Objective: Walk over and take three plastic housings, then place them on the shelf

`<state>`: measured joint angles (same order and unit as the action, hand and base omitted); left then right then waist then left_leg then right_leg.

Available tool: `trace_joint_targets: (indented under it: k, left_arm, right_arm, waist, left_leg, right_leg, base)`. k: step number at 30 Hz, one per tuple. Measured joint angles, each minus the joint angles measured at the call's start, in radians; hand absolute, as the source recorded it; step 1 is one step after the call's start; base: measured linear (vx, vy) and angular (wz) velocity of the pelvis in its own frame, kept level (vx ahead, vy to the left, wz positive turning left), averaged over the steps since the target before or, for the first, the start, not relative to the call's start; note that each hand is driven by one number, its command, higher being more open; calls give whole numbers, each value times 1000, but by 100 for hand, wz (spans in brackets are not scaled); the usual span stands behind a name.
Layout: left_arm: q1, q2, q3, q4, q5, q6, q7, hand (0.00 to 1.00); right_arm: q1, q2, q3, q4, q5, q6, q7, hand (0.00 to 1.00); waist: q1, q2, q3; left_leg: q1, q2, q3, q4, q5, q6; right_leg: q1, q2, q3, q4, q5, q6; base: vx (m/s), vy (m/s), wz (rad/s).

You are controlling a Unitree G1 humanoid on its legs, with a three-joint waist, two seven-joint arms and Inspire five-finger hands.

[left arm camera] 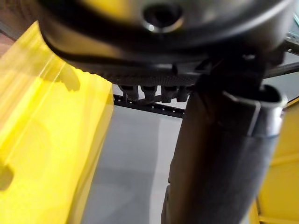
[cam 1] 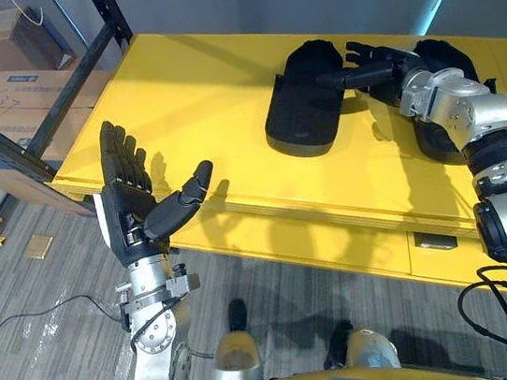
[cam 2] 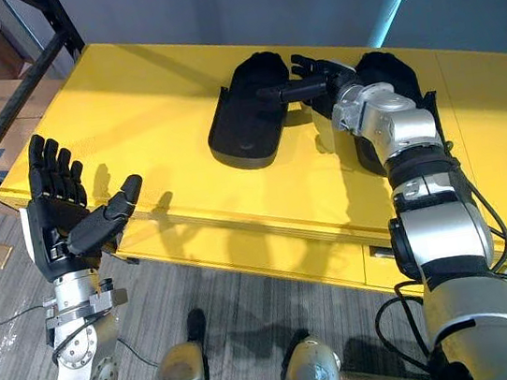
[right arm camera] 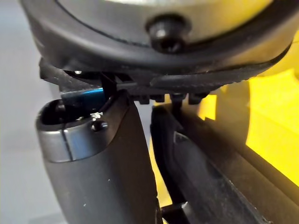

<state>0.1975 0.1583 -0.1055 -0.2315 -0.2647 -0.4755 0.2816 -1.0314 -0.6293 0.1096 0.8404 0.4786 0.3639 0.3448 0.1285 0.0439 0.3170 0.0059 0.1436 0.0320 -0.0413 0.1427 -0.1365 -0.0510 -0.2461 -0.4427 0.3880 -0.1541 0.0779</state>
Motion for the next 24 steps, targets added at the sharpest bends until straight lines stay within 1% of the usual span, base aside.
trace_joint_targets:
  k: [20, 24]
  left_arm:
    - [0, 1, 3, 0, 0, 0, -2, 100]
    - [0, 2, 3, 0, 0, 0, -12, 100]
  right_arm:
    - [-5, 0, 2, 30, 2, -26, -6, 100]
    - [-5, 0, 2, 30, 44, -30, -17, 100]
  waist:
    - [6, 0, 1]
    - [5, 0, 1]
  left_leg:
    - [1, -1, -2, 2, 0, 0]
    - [2, 0, 2, 0, 0, 0]
  right_leg:
    - [0, -3, -1, 8, -4, -1]
    - [-1, 0, 3, 0, -3, 0]
  base:
    - [0, 0, 0]
    - [0, 0, -1]
